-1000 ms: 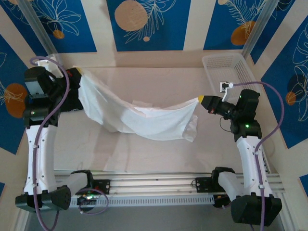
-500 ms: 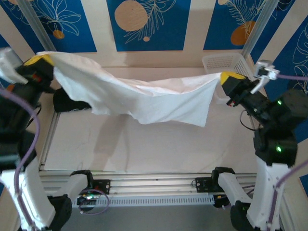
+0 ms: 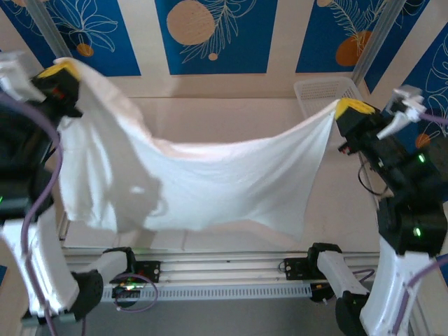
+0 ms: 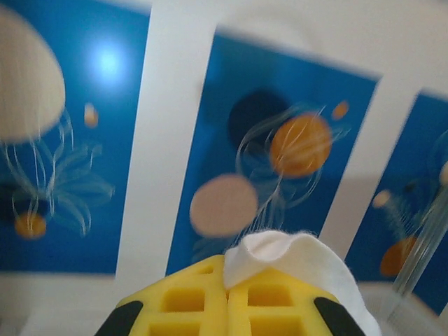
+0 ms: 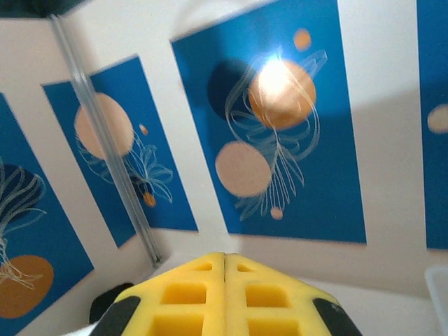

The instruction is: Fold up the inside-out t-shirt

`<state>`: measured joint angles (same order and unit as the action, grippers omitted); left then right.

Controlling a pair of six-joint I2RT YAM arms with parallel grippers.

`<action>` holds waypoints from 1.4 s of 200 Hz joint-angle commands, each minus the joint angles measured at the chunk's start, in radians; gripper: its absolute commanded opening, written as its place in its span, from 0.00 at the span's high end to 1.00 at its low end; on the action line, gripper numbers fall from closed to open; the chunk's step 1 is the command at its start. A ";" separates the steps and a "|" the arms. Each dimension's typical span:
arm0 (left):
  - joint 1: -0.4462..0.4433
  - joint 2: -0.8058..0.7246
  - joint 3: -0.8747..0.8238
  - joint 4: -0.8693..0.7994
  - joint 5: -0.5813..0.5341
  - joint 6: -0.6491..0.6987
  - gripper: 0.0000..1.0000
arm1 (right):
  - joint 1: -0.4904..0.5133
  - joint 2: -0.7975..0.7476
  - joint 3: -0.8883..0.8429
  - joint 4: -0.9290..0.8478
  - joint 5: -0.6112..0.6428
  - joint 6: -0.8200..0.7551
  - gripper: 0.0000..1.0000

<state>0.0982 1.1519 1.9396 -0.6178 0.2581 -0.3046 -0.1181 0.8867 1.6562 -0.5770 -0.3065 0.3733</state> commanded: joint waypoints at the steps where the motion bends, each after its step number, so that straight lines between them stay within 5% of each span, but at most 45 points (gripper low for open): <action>1: 0.011 0.082 -0.040 0.084 0.012 -0.007 1.00 | 0.007 0.092 -0.059 0.095 -0.015 0.009 1.00; 68: 0.011 0.173 -0.001 0.153 0.056 -0.083 1.00 | 0.112 0.265 -0.079 0.128 -0.040 -0.008 1.00; 147: 0.013 -0.072 -0.274 0.126 0.029 -0.056 1.00 | 0.147 0.053 -0.382 0.014 -0.078 -0.011 1.00; 194: 0.012 -0.137 -0.196 0.098 0.033 -0.071 1.00 | 0.125 -0.029 -0.196 -0.053 -0.005 -0.034 1.00; 280: 0.011 -0.168 0.179 0.071 -0.105 0.044 1.00 | 0.138 -0.118 0.203 -0.121 0.328 -0.172 1.00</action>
<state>0.1001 0.9459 2.0274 -0.5823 0.1970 -0.3038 0.0113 0.7532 1.8088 -0.6720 -0.1143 0.2779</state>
